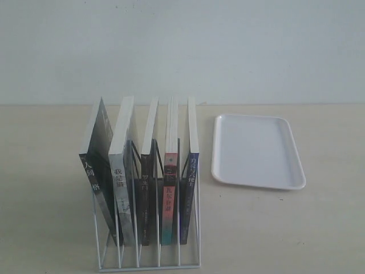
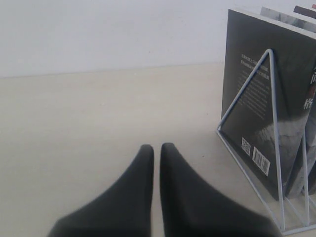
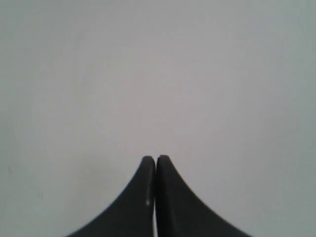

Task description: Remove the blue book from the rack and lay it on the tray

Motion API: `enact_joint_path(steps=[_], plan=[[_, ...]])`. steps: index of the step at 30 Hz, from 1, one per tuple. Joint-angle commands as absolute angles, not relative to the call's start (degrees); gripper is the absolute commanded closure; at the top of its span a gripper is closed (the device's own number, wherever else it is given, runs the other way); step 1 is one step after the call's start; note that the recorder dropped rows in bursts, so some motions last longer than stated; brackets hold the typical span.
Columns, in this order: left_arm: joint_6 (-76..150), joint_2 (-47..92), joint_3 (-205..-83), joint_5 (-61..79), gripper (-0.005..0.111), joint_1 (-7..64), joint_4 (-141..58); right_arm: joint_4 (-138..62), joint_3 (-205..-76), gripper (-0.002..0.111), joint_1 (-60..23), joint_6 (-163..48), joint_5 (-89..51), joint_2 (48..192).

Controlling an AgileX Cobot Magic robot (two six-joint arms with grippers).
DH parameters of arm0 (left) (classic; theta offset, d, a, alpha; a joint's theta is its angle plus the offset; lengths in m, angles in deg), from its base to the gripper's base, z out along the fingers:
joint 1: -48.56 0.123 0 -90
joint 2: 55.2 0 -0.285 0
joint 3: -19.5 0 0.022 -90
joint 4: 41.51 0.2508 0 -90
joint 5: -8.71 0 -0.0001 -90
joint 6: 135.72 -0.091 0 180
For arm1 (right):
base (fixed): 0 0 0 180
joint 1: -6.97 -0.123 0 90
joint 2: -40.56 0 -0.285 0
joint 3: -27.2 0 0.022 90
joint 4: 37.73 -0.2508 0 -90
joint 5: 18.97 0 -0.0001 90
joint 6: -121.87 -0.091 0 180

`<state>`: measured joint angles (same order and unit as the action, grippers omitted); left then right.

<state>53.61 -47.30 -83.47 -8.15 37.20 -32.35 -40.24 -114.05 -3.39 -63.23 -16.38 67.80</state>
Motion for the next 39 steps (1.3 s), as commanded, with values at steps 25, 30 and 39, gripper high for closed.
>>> enact_joint_path(steps=[25, 30, 39], plan=[[53.39, -47.41, -83.28, -8.09, 0.103, 37.37, -32.51, -57.30, -138.15, 0.108, -34.80, -56.93, 28.67, 107.68], [53.39, -47.41, -83.28, -8.09, 0.103, 37.37, -32.51, -46.18, -147.39, 0.108, -44.87, -67.00, 30.26, 118.05], [53.39, -47.41, -83.28, -8.09, 0.103, 37.37, -32.51, -25.14, -163.17, 0.109, -53.14, -82.27, 35.66, 133.04]])
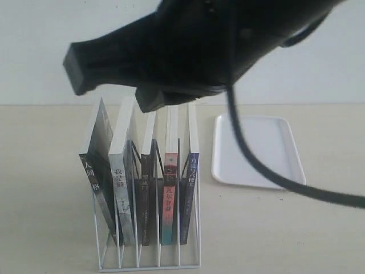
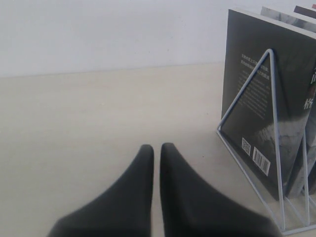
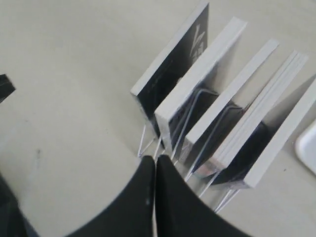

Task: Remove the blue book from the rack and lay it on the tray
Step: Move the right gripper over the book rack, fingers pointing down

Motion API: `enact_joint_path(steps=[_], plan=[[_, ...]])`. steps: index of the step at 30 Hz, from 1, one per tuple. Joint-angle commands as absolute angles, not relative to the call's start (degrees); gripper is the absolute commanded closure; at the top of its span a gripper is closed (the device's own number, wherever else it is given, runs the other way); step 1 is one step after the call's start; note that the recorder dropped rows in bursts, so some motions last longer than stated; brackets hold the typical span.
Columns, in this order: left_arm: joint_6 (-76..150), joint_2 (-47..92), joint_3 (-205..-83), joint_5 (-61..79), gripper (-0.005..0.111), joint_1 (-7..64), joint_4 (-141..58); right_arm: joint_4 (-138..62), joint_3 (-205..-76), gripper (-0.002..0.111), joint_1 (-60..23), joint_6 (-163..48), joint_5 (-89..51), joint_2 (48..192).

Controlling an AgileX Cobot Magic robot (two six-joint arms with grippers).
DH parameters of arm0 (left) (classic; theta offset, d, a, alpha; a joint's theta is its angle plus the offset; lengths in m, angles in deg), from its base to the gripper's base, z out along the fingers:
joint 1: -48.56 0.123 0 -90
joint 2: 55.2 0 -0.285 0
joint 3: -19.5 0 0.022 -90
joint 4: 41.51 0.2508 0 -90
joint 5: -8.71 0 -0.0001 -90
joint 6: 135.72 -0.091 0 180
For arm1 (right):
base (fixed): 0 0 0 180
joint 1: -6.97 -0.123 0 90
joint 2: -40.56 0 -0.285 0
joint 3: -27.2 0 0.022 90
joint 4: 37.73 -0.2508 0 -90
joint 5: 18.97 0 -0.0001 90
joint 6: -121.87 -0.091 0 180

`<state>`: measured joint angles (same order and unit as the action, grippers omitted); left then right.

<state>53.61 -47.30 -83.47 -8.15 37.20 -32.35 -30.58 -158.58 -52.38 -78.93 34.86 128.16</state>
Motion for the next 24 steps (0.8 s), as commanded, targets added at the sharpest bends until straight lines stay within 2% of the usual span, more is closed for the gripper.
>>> enact_joint_path(steps=[1, 11, 14, 18, 24], plan=[[53.39, -47.41, -83.28, -8.09, 0.103, 37.37, -32.51, -25.14, -164.38, 0.109, -53.14, -82.27, 35.55, 134.69], [53.39, -47.41, -83.28, -8.09, 0.103, 37.37, -32.51, -19.03, -174.99, 0.107, -53.14, -87.52, 40.46, 147.83], [53.39, -47.41, -83.28, -8.09, 0.103, 37.37, -32.51, -18.83, -177.23, 0.096, -52.84, -89.43, 39.77, 149.44], [53.39, -47.41, -83.28, -8.09, 0.103, 37.37, -32.51, -16.29, -179.30, 0.070, -52.86, -92.56, 38.77, 151.42], [53.39, -47.41, -83.28, -8.09, 0.103, 37.37, -32.51, -14.11, -180.36, 0.067, -52.86, -95.86, 37.75, 155.08]])
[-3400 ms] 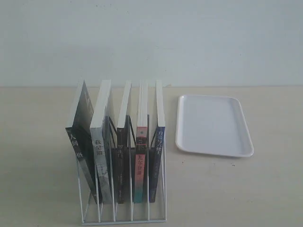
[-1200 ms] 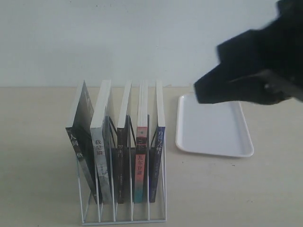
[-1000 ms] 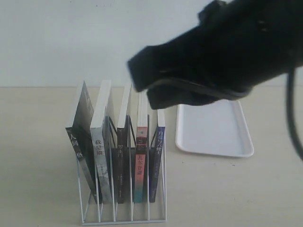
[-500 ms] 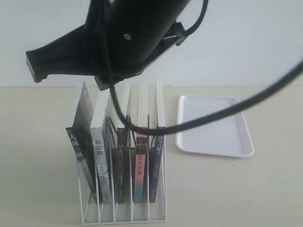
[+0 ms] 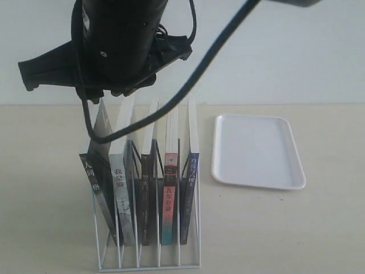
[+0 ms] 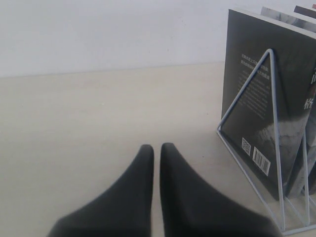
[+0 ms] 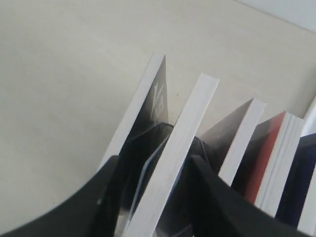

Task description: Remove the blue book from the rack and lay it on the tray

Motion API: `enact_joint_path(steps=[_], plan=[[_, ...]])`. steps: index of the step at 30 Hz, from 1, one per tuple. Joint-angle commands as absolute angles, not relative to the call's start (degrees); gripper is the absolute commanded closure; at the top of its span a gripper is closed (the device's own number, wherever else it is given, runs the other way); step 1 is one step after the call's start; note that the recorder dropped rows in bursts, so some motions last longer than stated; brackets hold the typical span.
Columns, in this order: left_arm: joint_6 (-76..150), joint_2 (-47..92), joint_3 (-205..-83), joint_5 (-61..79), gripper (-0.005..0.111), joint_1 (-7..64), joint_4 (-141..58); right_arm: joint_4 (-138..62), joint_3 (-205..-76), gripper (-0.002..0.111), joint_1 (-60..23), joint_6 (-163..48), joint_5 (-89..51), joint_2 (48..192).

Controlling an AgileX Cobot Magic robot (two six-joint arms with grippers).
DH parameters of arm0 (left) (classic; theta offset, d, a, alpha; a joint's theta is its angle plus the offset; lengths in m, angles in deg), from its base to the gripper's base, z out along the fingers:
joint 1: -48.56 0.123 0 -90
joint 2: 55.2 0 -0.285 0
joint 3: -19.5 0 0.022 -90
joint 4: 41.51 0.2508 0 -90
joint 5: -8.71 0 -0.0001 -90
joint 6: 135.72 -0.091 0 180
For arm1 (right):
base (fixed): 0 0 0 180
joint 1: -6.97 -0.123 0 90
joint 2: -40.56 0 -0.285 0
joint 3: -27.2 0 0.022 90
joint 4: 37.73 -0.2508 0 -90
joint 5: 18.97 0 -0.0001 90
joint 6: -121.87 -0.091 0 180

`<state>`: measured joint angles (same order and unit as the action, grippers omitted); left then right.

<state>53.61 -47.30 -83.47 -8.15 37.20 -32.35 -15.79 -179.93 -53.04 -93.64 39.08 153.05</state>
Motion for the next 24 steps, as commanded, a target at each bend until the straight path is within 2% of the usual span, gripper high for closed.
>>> enact_joint_path(steps=[1, 9, 24], plan=[[53.39, -47.41, -83.28, -8.09, 0.103, 37.37, -32.51, -13.98, -180.36, 0.067, -52.86, -96.27, 37.10, 155.68], [53.39, -47.41, -83.28, -8.09, 0.103, 37.37, -32.51, -13.62, -180.36, 0.067, -50.09, -99.62, 36.30, 158.20], [53.39, -47.41, -83.28, -8.09, 0.103, 37.37, -32.51, -9.44, -180.26, 0.067, -49.95, -102.58, 33.74, 161.52]])
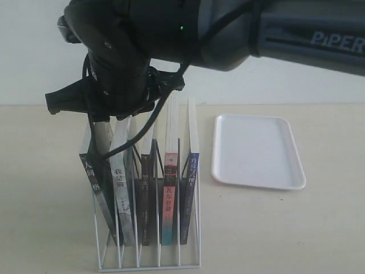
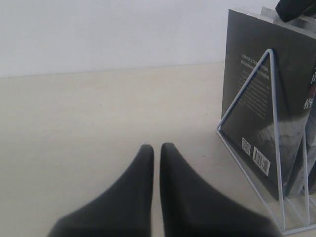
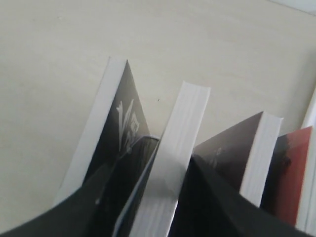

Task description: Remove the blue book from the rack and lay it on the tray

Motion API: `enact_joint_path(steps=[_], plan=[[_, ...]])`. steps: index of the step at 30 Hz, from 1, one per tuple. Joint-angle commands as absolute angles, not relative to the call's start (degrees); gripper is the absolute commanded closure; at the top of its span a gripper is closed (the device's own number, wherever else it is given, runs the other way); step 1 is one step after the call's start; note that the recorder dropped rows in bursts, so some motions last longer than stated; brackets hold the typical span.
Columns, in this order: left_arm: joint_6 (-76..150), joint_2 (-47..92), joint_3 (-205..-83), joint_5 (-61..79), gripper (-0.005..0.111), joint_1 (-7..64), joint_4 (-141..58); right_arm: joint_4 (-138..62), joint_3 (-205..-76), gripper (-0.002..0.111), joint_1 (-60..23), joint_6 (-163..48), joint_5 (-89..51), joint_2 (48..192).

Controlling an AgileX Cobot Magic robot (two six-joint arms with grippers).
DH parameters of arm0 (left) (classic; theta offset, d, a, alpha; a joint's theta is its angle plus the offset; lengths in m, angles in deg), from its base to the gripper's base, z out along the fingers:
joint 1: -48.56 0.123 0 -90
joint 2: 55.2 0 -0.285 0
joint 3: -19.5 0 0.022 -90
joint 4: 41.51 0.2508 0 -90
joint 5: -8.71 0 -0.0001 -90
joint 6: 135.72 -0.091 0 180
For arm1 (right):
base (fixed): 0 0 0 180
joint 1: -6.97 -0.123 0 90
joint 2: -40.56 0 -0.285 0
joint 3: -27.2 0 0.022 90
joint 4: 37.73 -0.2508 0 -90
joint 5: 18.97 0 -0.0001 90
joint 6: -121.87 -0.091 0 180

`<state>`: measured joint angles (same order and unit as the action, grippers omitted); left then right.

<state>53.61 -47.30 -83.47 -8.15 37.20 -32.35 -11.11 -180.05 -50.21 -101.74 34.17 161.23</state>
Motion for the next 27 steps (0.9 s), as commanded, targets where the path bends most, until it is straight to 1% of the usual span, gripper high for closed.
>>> enact_joint_path(steps=[1, 6, 8, 10, 12, 13, 14, 27], plan=[[53.39, -47.41, -83.28, -8.09, 0.103, 37.37, -32.51, -9.44, -180.26, 0.067, -49.84, -102.71, 33.74, 161.54], [53.39, -47.41, -83.28, -8.09, 0.103, 37.37, -32.51, -9.50, -180.26, 0.067, -49.56, -103.33, 33.97, 163.53], [53.39, -47.41, -83.28, -8.09, 0.103, 37.37, -32.51, -9.39, -180.26, 0.070, -49.56, -103.47, 33.97, 163.94], [53.39, -47.41, -83.28, -8.09, 0.103, 37.37, -32.51, -9.14, -180.26, 0.079, -49.56, -103.60, 33.97, 164.06], [53.39, -47.41, -83.28, -8.09, 0.103, 37.37, -32.51, -8.68, -180.26, 0.094, -49.56, -103.60, 33.97, 164.06], [53.39, -47.41, -83.28, -8.09, 0.103, 37.37, -32.51, -8.68, -180.26, 0.105, -49.56, -103.60, 33.97, 164.06], [53.39, -47.41, -83.28, -8.09, 0.103, 37.37, -32.51, -8.55, -180.26, 0.108, -49.56, -103.74, 33.97, 164.06], [53.39, -47.41, -83.28, -8.09, 0.103, 37.37, -32.51, -6.75, -180.26, 0.108, -49.56, -105.84, 34.79, 159.08]])
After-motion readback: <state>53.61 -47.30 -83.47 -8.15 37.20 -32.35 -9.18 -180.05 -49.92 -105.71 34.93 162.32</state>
